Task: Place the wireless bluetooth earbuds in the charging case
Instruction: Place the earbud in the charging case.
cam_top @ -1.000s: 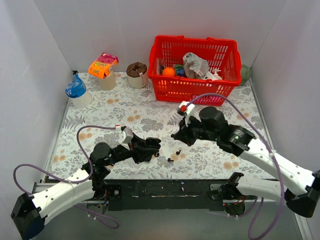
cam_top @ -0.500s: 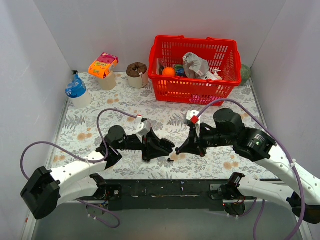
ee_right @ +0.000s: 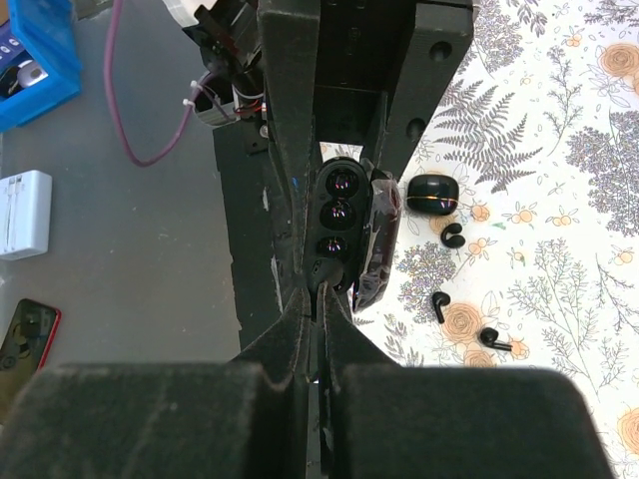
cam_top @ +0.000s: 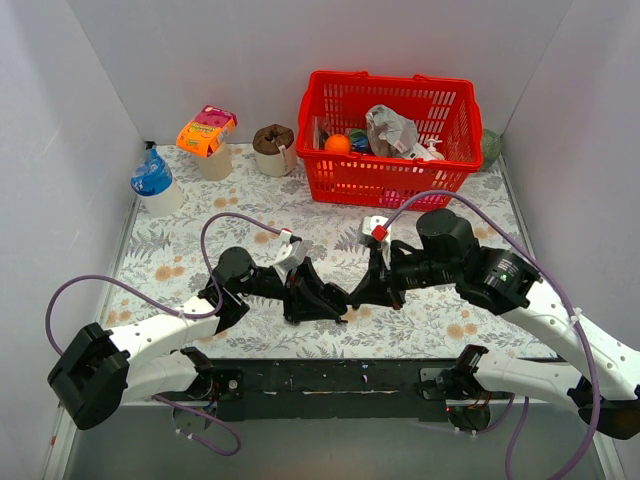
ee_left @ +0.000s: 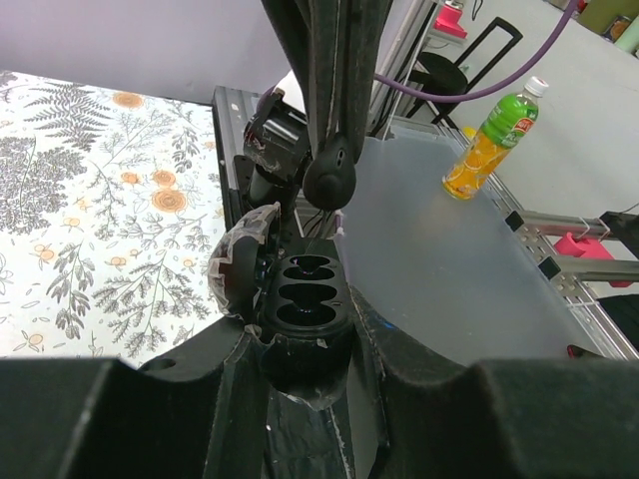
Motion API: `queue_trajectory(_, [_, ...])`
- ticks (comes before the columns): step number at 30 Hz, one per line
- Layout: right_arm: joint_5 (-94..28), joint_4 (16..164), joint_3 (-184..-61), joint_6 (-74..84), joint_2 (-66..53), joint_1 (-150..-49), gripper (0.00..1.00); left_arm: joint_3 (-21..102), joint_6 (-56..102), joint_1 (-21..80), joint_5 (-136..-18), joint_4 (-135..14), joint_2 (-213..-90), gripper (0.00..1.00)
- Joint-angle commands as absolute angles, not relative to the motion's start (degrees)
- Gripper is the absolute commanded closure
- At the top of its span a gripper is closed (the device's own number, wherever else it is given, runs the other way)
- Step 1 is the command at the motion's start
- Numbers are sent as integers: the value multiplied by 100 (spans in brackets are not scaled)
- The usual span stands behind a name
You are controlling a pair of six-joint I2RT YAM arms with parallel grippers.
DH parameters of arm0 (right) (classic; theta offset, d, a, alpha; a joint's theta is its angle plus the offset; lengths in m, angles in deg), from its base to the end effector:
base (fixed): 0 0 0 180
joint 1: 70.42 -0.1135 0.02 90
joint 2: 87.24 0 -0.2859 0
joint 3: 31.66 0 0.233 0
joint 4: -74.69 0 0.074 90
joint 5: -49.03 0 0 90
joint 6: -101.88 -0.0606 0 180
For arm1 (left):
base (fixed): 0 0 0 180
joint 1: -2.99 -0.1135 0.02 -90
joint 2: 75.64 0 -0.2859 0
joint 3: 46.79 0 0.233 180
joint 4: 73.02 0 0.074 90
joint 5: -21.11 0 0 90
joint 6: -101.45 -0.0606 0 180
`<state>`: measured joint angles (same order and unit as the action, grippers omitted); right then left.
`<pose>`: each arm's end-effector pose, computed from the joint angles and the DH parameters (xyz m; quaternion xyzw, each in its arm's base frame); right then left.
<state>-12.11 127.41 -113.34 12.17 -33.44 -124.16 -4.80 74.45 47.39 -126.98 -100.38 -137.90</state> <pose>0.0784 0.1563 0.3998 -0.4902 0.6661 0.4221 0.3713 0.1146 -0.1842 0.2989 0.2656 0.6300 -0.7183 0.1289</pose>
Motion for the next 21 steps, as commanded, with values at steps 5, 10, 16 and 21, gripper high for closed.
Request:
queue_trajectory(5, [-1056, 12406, -11435, 1082, -3284, -12526, 99, -286, 7535, 4720, -12778, -10275, -13673, 100])
queue_trajectory(10, [-1100, 12424, -11417, 1065, -3231, -12579, 99, -322, 7517, 4711, -12638, -10345, -13620, 100])
queue_trajectory(16, [-1240, 12415, -11312, 1021, -3222, -12614, 99, -278, 7482, 4720, -12506, -10389, -13646, 100])
queue_trajectory(21, [-1390, 12389, -11259, 951, -3213, -12623, 99, -260, 7517, 4720, -12462, -10442, -13655, 100])
